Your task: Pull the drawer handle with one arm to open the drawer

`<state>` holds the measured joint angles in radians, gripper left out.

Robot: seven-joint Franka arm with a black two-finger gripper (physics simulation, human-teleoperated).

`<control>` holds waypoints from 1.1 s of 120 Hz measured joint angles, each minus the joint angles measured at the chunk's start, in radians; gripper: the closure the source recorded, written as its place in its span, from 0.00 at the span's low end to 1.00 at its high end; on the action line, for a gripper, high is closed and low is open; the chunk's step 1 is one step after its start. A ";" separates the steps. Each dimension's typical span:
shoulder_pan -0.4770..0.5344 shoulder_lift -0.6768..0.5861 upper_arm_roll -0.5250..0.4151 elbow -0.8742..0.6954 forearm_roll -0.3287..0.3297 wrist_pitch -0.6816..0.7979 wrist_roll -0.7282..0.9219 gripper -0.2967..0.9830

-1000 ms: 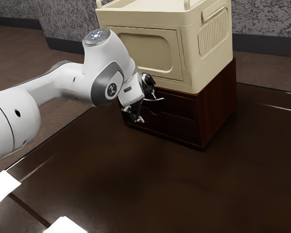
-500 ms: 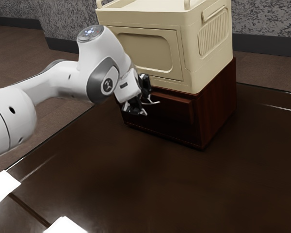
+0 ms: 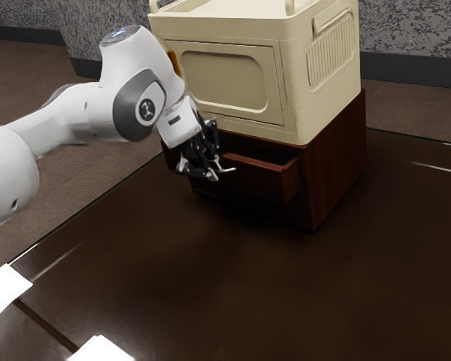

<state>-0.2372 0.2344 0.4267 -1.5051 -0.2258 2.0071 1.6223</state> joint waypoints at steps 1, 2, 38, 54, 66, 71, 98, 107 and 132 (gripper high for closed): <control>0.000 -0.002 0.000 0.000 -0.001 -0.004 0.000 0.76; 0.000 -0.004 0.000 -0.001 -0.002 -0.007 -0.001 0.76; 0.000 -0.042 0.006 -0.035 -0.011 -0.095 -0.011 0.75; 0.000 -0.075 0.005 -0.073 -0.010 -0.113 -0.014 0.71; 0.000 -0.095 0.004 -0.094 -0.009 -0.121 -0.016 0.72; 0.001 -0.102 0.004 -0.103 -0.009 -0.123 -0.017 0.72; 0.000 -0.161 0.004 -0.168 -0.005 -0.130 -0.021 0.74; 0.002 -0.183 0.004 -0.188 -0.003 -0.132 -0.022 0.74; 0.002 -0.243 0.004 -0.256 0.002 -0.133 -0.024 0.73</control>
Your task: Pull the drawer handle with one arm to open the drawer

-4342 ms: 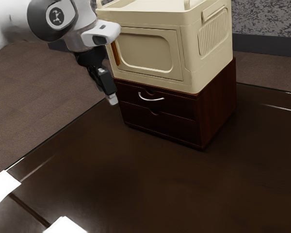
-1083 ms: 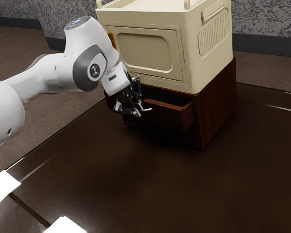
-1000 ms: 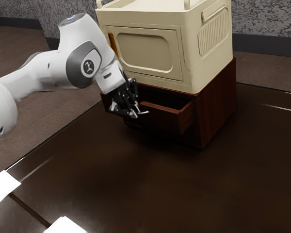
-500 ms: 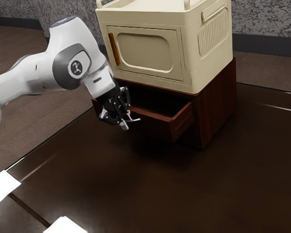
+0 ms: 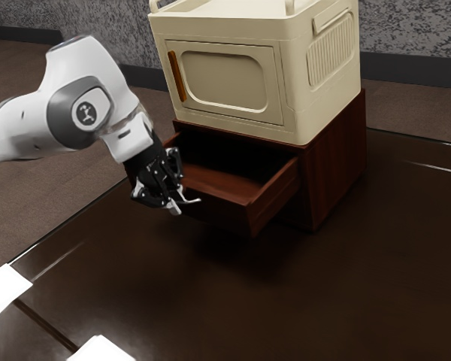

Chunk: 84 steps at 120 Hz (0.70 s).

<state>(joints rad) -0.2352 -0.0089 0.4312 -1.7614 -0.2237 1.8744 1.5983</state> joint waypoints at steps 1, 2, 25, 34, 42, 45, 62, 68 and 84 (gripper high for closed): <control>0.000 -0.003 0.000 -0.003 0.000 0.000 0.000 0.73; 0.000 -0.006 0.000 -0.006 0.000 0.000 0.000 0.72; 0.004 -0.080 -0.007 -0.067 0.010 -0.001 -0.002 0.70; -0.016 -0.123 -0.010 -0.069 0.023 0.001 -0.003 0.62; -0.025 -0.164 -0.016 -0.065 0.031 0.003 -0.003 0.54; -0.025 -0.180 -0.020 -0.064 0.033 0.003 -0.003 0.52; -0.015 -0.244 -0.073 -0.041 0.041 -0.003 -0.003 0.38; -0.017 -0.273 -0.083 -0.039 0.052 -0.012 -0.004 0.35; -0.059 -0.311 -0.096 -0.039 0.068 -0.029 -0.013 0.29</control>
<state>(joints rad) -0.2945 -0.3199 0.3357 -1.8000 -0.1553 1.8457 1.5856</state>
